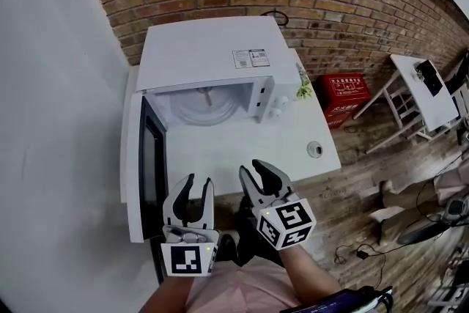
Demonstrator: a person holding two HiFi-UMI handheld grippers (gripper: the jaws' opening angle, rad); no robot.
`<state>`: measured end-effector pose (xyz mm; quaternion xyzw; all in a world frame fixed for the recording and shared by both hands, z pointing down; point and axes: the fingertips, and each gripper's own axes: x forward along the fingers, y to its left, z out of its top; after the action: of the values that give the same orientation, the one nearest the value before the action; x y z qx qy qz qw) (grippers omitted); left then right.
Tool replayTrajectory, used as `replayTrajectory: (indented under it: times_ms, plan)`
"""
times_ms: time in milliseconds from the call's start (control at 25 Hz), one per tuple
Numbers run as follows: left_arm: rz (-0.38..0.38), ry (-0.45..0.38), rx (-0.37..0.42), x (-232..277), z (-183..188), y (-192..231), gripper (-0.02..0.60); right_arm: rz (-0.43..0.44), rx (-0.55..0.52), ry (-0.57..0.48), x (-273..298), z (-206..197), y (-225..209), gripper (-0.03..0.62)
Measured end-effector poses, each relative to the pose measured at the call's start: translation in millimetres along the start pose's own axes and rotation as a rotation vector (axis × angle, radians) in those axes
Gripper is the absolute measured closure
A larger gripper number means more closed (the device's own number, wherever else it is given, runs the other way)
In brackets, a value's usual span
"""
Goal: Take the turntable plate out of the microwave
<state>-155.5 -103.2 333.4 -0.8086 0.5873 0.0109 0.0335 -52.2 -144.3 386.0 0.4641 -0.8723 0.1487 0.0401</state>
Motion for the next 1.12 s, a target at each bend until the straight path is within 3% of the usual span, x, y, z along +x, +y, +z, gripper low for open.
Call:
replayTrajectory:
  times_ms: [440, 840, 1120]
  plan:
    - [0.093, 0.072, 0.010, 75, -32, 34, 0.453, 0.077, 0.051, 0.073, 81, -8, -50, 0.467]
    - [0.209, 0.040, 0.055, 131, -8, 57, 0.451, 0.213, 0.044, 0.083, 144, 23, -65, 0.467]
    - [0.235, 0.033, 0.052, 143, -4, 73, 0.451, 0.240, 0.048, 0.091, 166, 29, -65, 0.467]
